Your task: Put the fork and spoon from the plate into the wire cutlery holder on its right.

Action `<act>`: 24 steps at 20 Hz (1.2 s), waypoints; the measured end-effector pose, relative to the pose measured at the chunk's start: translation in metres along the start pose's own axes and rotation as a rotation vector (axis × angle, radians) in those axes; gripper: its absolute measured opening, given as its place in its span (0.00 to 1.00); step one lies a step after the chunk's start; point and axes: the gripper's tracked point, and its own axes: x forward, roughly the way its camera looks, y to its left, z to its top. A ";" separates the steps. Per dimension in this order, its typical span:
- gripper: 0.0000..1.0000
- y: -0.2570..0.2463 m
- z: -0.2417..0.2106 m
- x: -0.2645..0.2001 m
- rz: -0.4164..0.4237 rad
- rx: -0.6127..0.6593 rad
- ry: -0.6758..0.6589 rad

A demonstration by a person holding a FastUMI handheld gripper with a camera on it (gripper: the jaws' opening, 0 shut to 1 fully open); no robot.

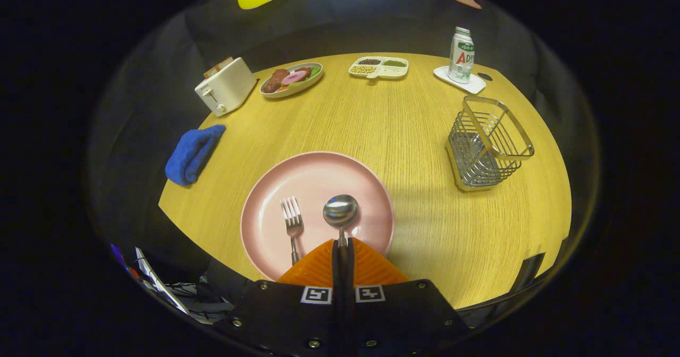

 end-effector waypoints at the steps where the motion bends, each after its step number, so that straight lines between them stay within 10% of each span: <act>1: 0.02 0.001 0.001 0.002 0.006 0.014 -0.003; 14: 0.02 0.010 0.028 -0.021 0.077 0.094 -0.089; 24: 0.02 -0.108 0.119 -0.096 -0.028 0.321 -0.295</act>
